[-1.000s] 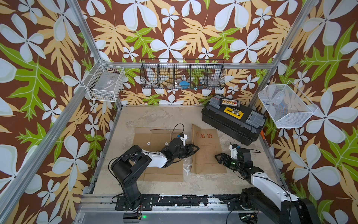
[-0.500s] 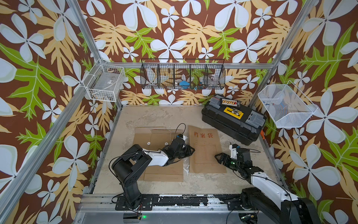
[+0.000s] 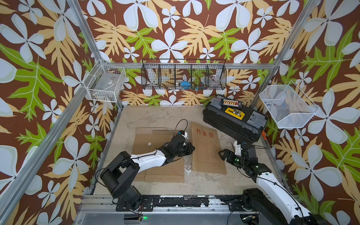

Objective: Open the file bag
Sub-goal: Pick up the file bag from the center of the board.

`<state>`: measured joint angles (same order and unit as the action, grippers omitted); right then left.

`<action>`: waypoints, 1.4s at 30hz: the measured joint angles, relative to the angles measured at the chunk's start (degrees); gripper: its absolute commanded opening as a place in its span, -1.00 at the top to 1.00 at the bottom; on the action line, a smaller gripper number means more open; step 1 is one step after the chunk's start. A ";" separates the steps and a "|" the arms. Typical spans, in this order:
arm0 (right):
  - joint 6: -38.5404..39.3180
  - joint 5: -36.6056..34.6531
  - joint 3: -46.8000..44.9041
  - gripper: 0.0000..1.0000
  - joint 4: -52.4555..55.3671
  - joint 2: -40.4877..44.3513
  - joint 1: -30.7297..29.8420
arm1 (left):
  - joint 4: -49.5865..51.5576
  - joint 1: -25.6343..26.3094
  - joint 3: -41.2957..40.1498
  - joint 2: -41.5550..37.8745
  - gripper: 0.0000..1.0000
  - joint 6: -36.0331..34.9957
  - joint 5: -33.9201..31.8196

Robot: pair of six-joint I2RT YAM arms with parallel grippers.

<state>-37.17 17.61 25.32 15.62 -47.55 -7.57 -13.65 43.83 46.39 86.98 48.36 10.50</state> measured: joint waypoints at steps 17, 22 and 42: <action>4.59 8.68 14.64 -1.00 -15.61 -1.09 0.00 | 33.42 0.04 17.05 -27.21 1.00 -27.96 -12.79; 6.51 17.55 18.82 -0.96 -23.74 -3.58 0.00 | 39.89 0.07 26.80 -28.48 1.00 -35.95 -14.08; -9.31 39.54 31.19 -0.92 -58.97 -17.62 0.17 | 45.09 0.04 41.75 -31.19 1.00 -42.62 6.67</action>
<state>-46.48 57.14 56.51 -43.35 -65.17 -7.40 31.44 43.88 88.14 55.79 5.74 17.17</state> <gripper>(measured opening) 0.964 0.052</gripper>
